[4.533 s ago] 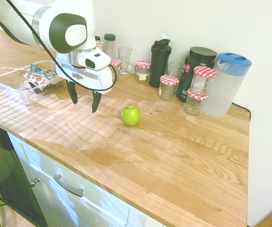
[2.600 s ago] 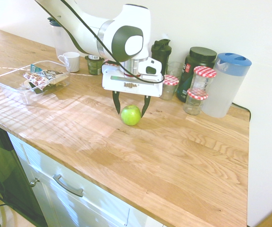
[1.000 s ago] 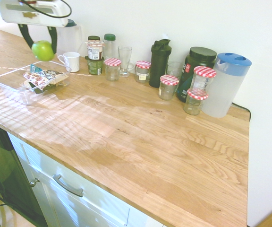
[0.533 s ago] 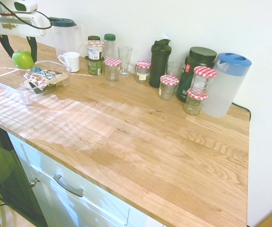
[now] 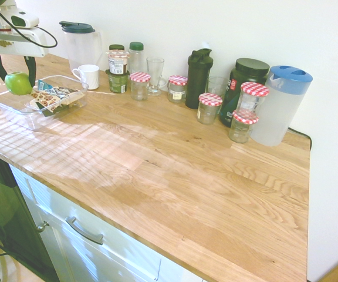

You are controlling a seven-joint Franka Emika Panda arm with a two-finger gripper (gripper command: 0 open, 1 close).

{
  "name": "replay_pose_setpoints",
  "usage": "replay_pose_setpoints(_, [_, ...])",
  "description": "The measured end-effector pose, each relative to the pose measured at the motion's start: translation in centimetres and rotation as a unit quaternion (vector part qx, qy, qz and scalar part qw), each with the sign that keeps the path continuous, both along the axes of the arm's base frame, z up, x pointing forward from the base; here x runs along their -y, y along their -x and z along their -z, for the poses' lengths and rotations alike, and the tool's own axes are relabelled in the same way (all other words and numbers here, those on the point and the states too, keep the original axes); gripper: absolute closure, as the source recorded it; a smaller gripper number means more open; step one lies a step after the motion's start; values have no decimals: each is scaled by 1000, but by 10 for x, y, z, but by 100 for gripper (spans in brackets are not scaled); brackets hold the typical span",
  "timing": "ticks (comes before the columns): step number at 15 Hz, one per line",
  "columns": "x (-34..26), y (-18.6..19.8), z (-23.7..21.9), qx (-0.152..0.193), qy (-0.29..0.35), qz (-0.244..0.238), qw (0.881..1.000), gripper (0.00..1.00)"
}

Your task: Put the apple into the container

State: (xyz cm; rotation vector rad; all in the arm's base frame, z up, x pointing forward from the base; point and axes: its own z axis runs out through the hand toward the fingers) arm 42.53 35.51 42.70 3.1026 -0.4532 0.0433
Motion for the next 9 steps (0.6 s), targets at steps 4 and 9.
replay_pose_setpoints(4, [-5,2,15,-14,4,10,1000,100])
replay_pose_setpoints(9, [1,5,38,-31,15,34,999,0])
